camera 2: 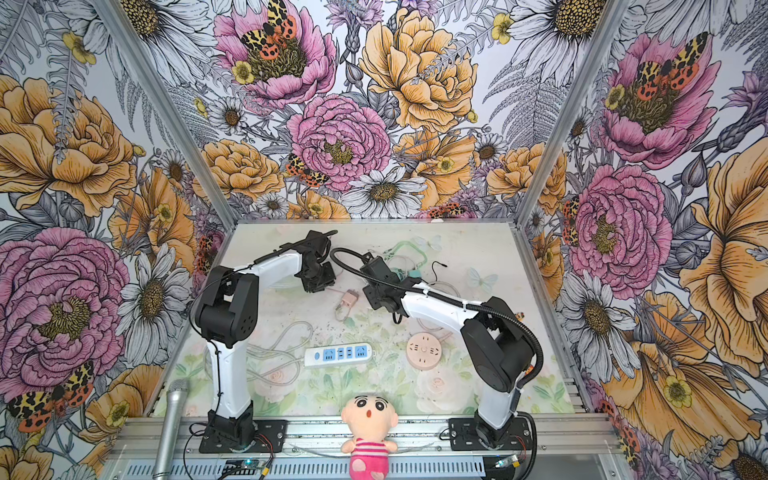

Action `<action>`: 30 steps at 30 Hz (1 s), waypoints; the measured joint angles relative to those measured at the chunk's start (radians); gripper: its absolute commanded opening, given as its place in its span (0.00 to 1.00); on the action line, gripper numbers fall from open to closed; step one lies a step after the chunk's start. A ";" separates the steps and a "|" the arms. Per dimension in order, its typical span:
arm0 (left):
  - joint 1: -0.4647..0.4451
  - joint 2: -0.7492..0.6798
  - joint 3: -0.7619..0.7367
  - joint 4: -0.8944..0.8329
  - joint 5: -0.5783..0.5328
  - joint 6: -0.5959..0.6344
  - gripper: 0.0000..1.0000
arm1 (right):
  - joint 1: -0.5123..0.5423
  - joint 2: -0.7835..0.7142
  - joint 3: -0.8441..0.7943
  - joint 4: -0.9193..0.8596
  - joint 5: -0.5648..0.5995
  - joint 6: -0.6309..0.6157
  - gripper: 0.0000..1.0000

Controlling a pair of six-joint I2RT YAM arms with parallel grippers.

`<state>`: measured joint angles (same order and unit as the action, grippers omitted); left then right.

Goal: Insert the plug

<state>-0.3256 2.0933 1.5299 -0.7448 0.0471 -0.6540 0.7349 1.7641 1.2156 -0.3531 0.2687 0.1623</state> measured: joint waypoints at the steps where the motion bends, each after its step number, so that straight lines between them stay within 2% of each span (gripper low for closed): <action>1: -0.001 0.003 0.003 -0.001 0.000 -0.001 0.19 | 0.000 -0.001 -0.003 0.000 0.001 0.000 0.61; 5: -0.006 0.013 0.009 0.000 -0.007 -0.010 0.05 | 0.000 -0.009 -0.023 0.000 0.010 0.000 0.60; 7: -0.006 0.013 0.009 0.000 -0.011 -0.010 0.00 | 0.000 -0.019 -0.032 -0.001 0.015 0.000 0.60; 14: 0.010 -0.008 0.009 -0.003 -0.013 0.017 0.00 | 0.000 -0.055 -0.051 0.005 0.017 0.001 0.60; 23: 0.050 -0.227 0.053 -0.032 -0.013 0.090 0.00 | 0.004 -0.082 -0.087 0.053 -0.016 0.033 0.60; 30: 0.048 -0.266 0.093 -0.070 -0.014 0.148 0.00 | 0.006 -0.083 -0.142 0.128 -0.094 0.105 0.60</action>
<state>-0.2775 1.8278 1.6226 -0.8146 0.0334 -0.5060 0.7414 1.6814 1.0737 -0.2249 0.1749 0.2668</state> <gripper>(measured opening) 0.054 0.600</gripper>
